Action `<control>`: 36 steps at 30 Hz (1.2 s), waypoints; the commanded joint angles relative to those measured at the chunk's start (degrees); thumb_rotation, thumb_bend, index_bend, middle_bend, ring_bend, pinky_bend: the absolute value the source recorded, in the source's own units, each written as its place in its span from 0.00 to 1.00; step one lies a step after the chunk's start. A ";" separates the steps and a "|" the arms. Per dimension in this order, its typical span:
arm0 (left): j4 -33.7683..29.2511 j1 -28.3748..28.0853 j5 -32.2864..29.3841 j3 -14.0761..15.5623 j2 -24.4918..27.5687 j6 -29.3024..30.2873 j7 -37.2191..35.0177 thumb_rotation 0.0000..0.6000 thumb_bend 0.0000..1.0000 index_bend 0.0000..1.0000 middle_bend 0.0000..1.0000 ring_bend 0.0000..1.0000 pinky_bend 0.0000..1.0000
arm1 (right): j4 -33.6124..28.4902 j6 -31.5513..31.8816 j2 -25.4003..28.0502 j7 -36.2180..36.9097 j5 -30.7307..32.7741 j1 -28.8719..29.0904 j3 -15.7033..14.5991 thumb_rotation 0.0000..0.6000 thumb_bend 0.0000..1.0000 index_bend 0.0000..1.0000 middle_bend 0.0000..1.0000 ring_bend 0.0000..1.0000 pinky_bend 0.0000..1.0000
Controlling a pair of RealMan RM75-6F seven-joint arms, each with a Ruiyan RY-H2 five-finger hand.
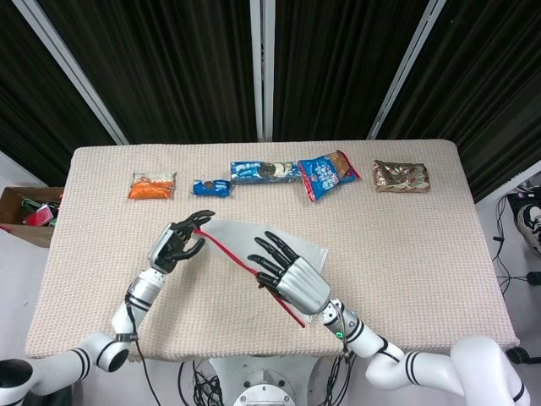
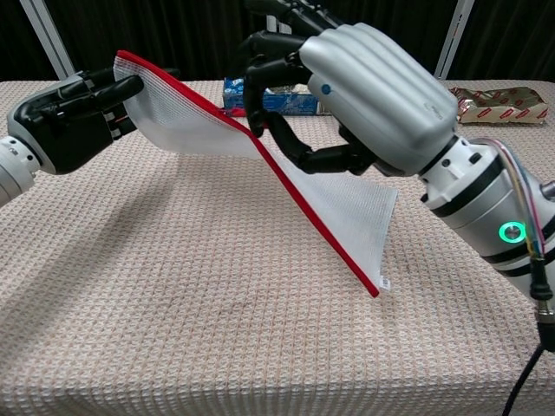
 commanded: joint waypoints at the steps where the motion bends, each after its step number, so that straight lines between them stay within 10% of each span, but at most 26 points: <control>1: 0.97 0.35 -0.63 -0.38 -0.33 -0.41 0.86 1.00 0.52 0.67 0.23 0.09 0.11 | -1.58 0.70 2.52 -0.20 0.22 -2.19 -1.53 1.00 0.55 1.00 0.26 0.00 0.00; 36: 9.82 5.03 1.18 1.48 -2.88 2.23 17.25 1.00 0.53 0.66 0.23 0.09 0.11 | -3.13 -4.23 13.95 3.88 4.74 -13.60 -5.95 1.00 0.50 0.93 0.25 0.00 0.00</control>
